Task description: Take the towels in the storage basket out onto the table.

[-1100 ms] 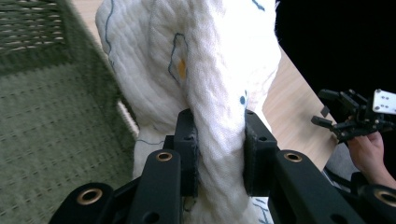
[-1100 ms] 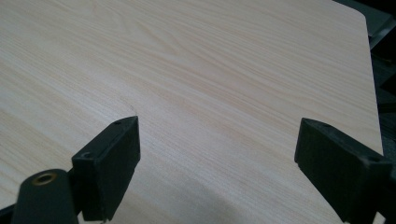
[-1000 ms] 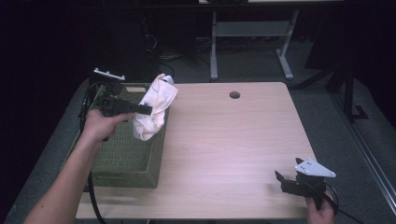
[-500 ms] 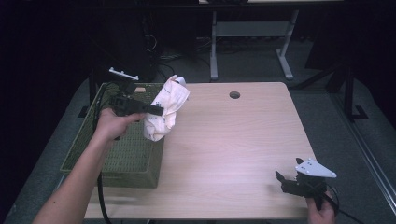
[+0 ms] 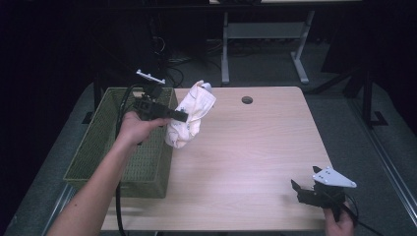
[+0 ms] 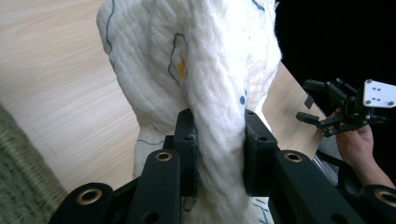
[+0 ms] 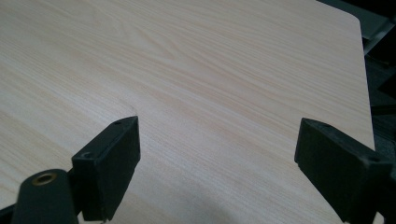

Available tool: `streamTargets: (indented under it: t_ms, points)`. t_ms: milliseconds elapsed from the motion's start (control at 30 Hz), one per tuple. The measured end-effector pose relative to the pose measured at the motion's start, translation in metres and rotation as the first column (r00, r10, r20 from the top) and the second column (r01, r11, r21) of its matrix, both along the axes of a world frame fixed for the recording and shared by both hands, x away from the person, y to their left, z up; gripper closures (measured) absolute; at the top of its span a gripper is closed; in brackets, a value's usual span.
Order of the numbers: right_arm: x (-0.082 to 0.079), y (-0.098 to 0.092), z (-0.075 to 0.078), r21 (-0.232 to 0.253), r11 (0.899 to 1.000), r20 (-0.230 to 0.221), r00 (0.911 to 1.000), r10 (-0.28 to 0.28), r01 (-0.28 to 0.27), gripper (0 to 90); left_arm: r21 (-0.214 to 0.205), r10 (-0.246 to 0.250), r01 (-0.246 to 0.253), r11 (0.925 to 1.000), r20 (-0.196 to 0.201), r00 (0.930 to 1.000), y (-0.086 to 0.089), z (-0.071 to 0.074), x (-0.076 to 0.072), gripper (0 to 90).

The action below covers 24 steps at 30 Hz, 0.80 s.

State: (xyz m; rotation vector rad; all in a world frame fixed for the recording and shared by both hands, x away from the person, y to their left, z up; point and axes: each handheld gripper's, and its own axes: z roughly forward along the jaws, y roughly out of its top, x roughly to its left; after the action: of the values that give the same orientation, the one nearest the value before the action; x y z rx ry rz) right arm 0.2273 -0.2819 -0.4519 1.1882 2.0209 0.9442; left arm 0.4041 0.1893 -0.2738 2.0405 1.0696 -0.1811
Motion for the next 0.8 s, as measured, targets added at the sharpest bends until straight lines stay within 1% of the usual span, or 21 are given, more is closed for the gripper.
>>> streamTargets:
  t_ms: [100, 167, 267, 333, 367, 467, 500, 533, 567, 600, 633, 667, 700, 733, 767, 800]
  points:
    - [0.0, 0.0, 0.0, -0.002, 1.0, 0.002, 1.0, 0.004, -0.004, 13.9, 0.007, -0.002, 0.002, 1.0, 0.007, 1.0, -0.009, -0.002, 0.001, 70.9]
    - [0.0, 0.0, 0.001, 0.0, 1.0, 0.002, 1.0, 0.003, -0.003, 13.9, -0.001, -0.002, 0.002, 1.0, 0.002, 1.0, -0.014, -0.005, 0.003, 70.9]
    - [-0.001, 0.0, 0.001, 0.002, 1.0, 0.0, 1.0, 0.001, -0.001, 13.9, 0.0, -0.006, 0.006, 1.0, -0.001, 1.0, -0.018, -0.007, 0.004, 70.9]
    - [0.0, -0.002, 0.001, -0.002, 1.0, 0.007, 1.0, 0.004, -0.004, 13.9, 0.014, -0.022, 0.022, 0.9997, -0.008, 0.9997, -0.026, -0.011, 0.007, 70.9]
    - [0.0, -0.002, 0.001, 0.0, 1.0, 0.005, 1.0, 0.006, -0.006, 13.8, 0.015, -0.024, 0.024, 0.9996, -0.01, 0.9997, -0.029, -0.012, 0.008, 70.9]
    - [0.0, -0.001, 0.001, 0.003, 1.0, 0.004, 1.0, 0.003, -0.003, 13.9, 0.007, -0.029, 0.029, 0.9996, -0.017, 0.9994, -0.038, -0.016, 0.01, 70.9]
    - [0.0, -0.001, 0.001, 0.003, 1.0, 0.004, 1.0, 0.003, -0.003, 13.9, 0.007, -0.029, 0.029, 0.9996, -0.017, 0.9994, -0.038, -0.016, 0.01, 70.9]
    - [0.0, -0.001, 0.001, 0.001, 1.0, 0.004, 1.0, 0.005, -0.005, 13.9, 0.009, -0.039, 0.039, 0.9992, -0.021, 0.999, -0.043, -0.019, 0.011, 70.9]
    - [0.0, -0.001, 0.001, 0.001, 1.0, 0.004, 1.0, 0.005, -0.005, 13.9, 0.009, -0.039, 0.039, 0.9992, -0.021, 0.999, -0.043, -0.019, 0.011, 70.9]
    - [0.0, -0.001, 0.001, 0.001, 1.0, 0.005, 1.0, 0.005, -0.005, 13.9, 0.0, -0.037, 0.037, 0.9993, -0.025, 0.999, -0.049, -0.022, 0.012, 70.9]
    - [0.0, -0.001, 0.001, 0.001, 1.0, 0.005, 1.0, 0.005, -0.005, 13.9, 0.0, -0.037, 0.037, 0.9993, -0.025, 0.999, -0.049, -0.022, 0.012, 70.9]
    - [0.0, -0.001, 0.001, 0.001, 1.0, 0.006, 1.0, 0.006, -0.006, 13.9, -0.006, -0.043, 0.042, 0.9991, -0.032, 0.9986, -0.057, -0.026, 0.013, 70.8]
    - [0.0, -0.001, 0.001, 0.001, 1.0, 0.006, 1.0, 0.006, -0.006, 13.9, -0.006, -0.043, 0.042, 0.9991, -0.032, 0.9986, -0.057, -0.026, 0.013, 70.9]
    - [0.0, -0.002, 0.001, -0.001, 1.0, 0.007, 0.9999, 0.008, -0.008, 13.9, -0.007, -0.048, 0.048, 0.9988, -0.035, 0.9982, -0.064, -0.03, 0.013, 70.9]
    - [0.0, -0.002, 0.001, -0.002, 1.0, 0.008, 0.9999, 0.009, -0.009, 13.9, -0.007, -0.045, 0.045, 0.999, -0.039, 0.9982, -0.067, -0.032, 0.014, 70.6]
    - [0.0, -0.002, 0.001, 0.001, 1.0, 0.009, 0.9999, 0.007, -0.007, 13.9, -0.003, -0.052, 0.052, 0.9987, -0.043, 0.9977, -0.07, -0.034, 0.014, 70.4]
